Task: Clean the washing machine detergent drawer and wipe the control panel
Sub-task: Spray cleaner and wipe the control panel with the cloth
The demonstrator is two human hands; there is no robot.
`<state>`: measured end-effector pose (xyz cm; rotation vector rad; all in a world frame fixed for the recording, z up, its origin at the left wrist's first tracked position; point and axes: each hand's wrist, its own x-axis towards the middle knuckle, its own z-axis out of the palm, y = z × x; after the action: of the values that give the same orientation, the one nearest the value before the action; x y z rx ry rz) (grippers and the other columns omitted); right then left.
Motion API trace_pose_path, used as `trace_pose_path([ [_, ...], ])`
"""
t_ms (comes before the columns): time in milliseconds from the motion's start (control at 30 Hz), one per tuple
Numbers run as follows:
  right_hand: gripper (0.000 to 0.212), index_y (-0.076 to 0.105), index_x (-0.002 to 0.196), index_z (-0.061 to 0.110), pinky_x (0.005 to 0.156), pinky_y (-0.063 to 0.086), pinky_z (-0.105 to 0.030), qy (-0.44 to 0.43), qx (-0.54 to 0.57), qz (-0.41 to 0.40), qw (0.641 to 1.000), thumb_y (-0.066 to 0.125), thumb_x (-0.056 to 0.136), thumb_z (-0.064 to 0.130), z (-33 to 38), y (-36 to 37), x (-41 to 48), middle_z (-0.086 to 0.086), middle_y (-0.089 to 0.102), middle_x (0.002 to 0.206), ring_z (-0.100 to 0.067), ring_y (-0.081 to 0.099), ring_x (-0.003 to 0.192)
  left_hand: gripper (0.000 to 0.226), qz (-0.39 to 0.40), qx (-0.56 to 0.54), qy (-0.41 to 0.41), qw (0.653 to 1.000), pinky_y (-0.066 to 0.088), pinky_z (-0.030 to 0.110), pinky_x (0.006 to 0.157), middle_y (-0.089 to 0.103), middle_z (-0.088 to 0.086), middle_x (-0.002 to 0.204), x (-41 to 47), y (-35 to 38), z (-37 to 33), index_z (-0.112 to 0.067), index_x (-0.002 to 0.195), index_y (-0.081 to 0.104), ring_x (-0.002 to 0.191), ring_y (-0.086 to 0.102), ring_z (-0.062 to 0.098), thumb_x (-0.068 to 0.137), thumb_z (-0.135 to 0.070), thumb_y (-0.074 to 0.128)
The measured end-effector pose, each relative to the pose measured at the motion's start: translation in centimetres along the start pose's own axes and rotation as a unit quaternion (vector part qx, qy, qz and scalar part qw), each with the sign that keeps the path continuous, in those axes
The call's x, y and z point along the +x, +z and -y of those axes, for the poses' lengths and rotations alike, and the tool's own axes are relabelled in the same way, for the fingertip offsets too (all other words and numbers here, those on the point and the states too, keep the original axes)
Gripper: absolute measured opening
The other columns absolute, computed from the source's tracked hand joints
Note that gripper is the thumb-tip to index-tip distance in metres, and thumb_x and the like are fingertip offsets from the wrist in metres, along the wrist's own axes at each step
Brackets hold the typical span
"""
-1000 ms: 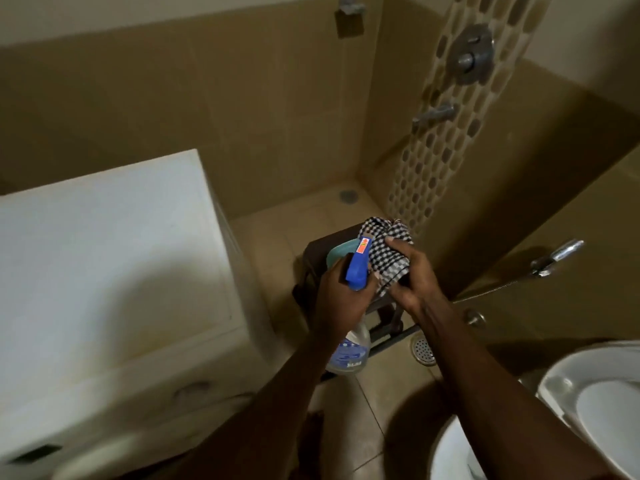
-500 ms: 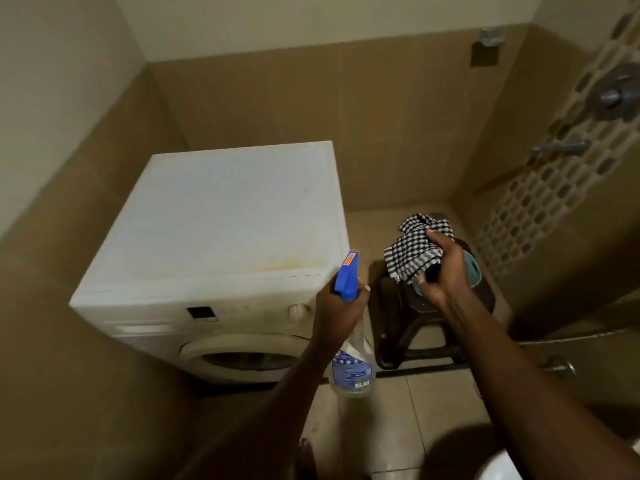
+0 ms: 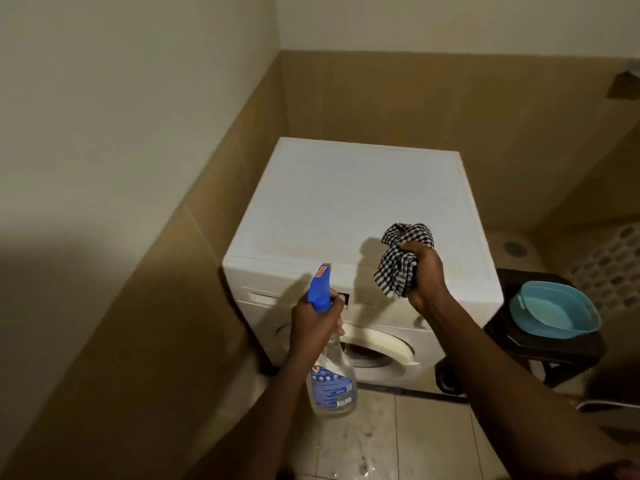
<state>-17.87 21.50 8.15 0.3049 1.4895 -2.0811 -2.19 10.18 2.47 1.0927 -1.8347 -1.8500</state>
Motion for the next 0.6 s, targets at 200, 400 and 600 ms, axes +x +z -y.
trace_pose_path([
  [200, 0.053, 0.060, 0.119, 0.009, 0.062, 0.055, -0.037, -0.008, -0.047, -0.008, 0.999, 0.067, 0.068, 0.018, -3.3, 7.0, -0.7, -0.020, 0.067, 0.112, -0.035, 0.066, 0.095, 0.018, -0.090, 0.043, -0.008, 0.995, 0.055, 0.037, 0.054, 0.061, 0.003, 0.054, 4.6, -10.3, 1.2, -0.019, 0.074, 0.059, 0.038, 0.058, 0.020, 0.083, -0.017, 0.075],
  [400, 0.044, 0.058, 0.119, 0.014, 0.066, 0.055, -0.039, -0.026, -0.088, -0.036, 0.995, 0.065, 0.075, 0.016, -3.4, 8.6, 0.6, -0.015, 0.067, 0.110, -0.036, 0.065, 0.100, 0.023, -0.118, 0.080, -0.024, 0.989, 0.041, 0.014, 0.040, 0.053, 0.000, 0.052, 6.2, -13.9, 2.8, -0.013, 0.075, 0.052, 0.032, 0.051, 0.003, 0.086, -0.014, 0.073],
  [600, 0.042, 0.057, 0.118, 0.017, 0.073, 0.055, -0.043, -0.030, -0.095, -0.032, 0.995, 0.065, 0.077, 0.014, -3.1, 8.7, 2.2, -0.015, 0.067, 0.110, -0.035, 0.065, 0.101, 0.032, -0.142, 0.097, -0.049, 0.984, 0.052, 0.031, 0.057, 0.055, 0.000, 0.050, 7.2, -14.8, 3.7, -0.018, 0.067, 0.049, 0.042, 0.058, 0.018, 0.084, -0.024, 0.076],
])
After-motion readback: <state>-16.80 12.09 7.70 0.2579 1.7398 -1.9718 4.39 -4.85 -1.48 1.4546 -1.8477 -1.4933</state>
